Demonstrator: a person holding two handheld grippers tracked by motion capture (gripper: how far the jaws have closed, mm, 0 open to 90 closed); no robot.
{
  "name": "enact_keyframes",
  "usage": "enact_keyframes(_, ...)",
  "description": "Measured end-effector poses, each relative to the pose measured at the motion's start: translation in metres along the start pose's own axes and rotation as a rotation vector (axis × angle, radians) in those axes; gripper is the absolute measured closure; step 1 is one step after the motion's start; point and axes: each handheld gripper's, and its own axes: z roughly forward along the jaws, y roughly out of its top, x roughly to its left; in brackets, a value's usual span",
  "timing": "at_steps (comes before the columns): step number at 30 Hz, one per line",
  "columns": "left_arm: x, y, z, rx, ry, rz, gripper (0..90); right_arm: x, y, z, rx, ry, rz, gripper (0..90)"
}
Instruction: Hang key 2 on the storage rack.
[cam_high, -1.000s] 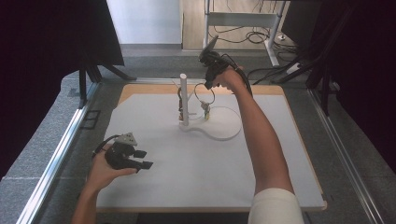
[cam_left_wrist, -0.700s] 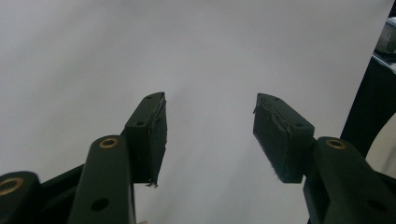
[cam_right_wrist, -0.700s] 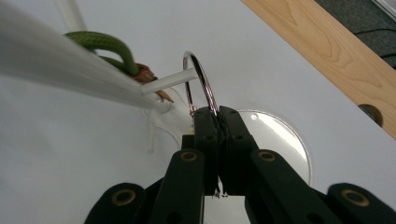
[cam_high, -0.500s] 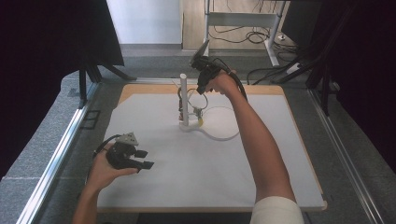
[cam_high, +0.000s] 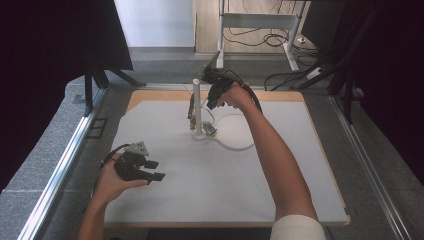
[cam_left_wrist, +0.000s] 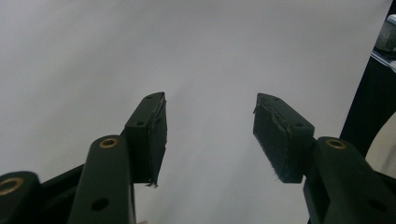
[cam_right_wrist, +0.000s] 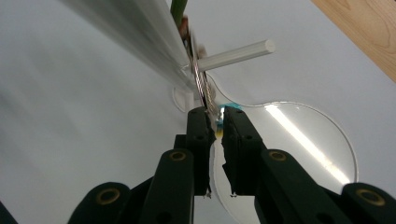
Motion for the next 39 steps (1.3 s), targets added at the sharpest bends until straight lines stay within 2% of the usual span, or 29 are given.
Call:
enact_keyframes(7, 0.000, 0.000, 0.001, 0.001, -0.001, 0.001, 45.2, 0.001, -0.009, -0.013, -0.015, 0.009, 0.008, 74.9)
enact_keyframes(12, 0.000, 0.000, 0.000, 0.004, 0.001, 0.003, 45.2, -0.001, -0.026, -0.024, -0.042, 0.021, 0.011, 71.2)
enact_keyframes(13, 0.000, 0.000, 0.000, 0.003, 0.001, 0.001, 45.2, -0.002, -0.036, -0.027, -0.054, 0.027, 0.008, 69.5)
enact_keyframes(14, 0.000, 0.000, 0.000, 0.003, 0.002, 0.001, 45.2, -0.002, -0.036, -0.027, -0.054, 0.027, 0.008, 69.5)
enact_keyframes(15, 0.000, 0.000, 0.000, 0.003, 0.001, -0.001, 45.2, -0.004, -0.047, -0.030, -0.064, 0.035, 0.013, 68.3)
enact_keyframes(16, 0.000, 0.000, 0.000, 0.004, 0.001, -0.001, 45.2, -0.004, -0.047, -0.030, -0.064, 0.035, 0.013, 68.3)
enact_keyframes(20, 0.000, 0.000, 0.001, 0.004, 0.003, -0.003, 45.1, -0.007, -0.072, -0.036, -0.099, 0.039, 0.009, 63.3)
enact_keyframes(21, 0.000, 0.000, 0.002, 0.004, 0.002, -0.002, 45.1, -0.008, -0.086, -0.038, -0.124, 0.039, 0.008, 61.0)
enact_keyframes(22, -0.001, 0.000, 0.002, 0.002, 0.004, -0.008, 45.1, -0.008, -0.086, -0.038, -0.124, 0.039, 0.008, 61.0)
enact_keyframes(23, -0.001, 0.000, 0.003, 0.006, 0.006, -0.008, 45.0, -0.007, -0.102, -0.039, -0.150, 0.042, 0.012, 59.3)
enact_keyframes(24, -0.001, 0.000, 0.003, 0.006, 0.006, -0.008, 45.0, -0.007, -0.102, -0.039, -0.150, 0.042, 0.012, 59.3)
enact_keyframes(27, -0.001, 0.000, 0.003, 0.007, 0.004, -0.005, 45.1, -0.008, -0.127, -0.037, -0.186, 0.052, 0.010, 57.7)
enact_keyframes(28, -0.001, 0.000, 0.003, 0.008, 0.005, -0.005, 45.0, -0.010, -0.142, -0.035, -0.207, 0.054, 0.014, 57.4)
enact_keyframes(29, -0.001, 0.000, 0.003, 0.008, 0.004, -0.005, 45.0, -0.010, -0.142, -0.035, -0.207, 0.054, 0.014, 56.9)
enact_keyframes(31, -0.002, 0.001, 0.004, 0.006, 0.007, -0.011, 45.0, -0.012, -0.162, -0.031, -0.238, 0.061, 0.018, 56.2)
enact_keyframes(32, -0.002, 0.001, 0.004, 0.006, 0.007, -0.011, 45.0, -0.012, -0.162, -0.031, -0.238, 0.061, 0.018, 56.2)
enact_keyframes(33, -0.002, 0.001, 0.005, 0.008, 0.007, -0.011, 44.9, -0.014, -0.171, -0.029, -0.252, 0.064, 0.024, 55.8)
enact_keyframes(39, -0.003, 0.002, 0.008, 0.022, 0.006, 0.000, 44.7, -0.018, -0.185, -0.025, -0.288, 0.056, 0.032, 53.4)
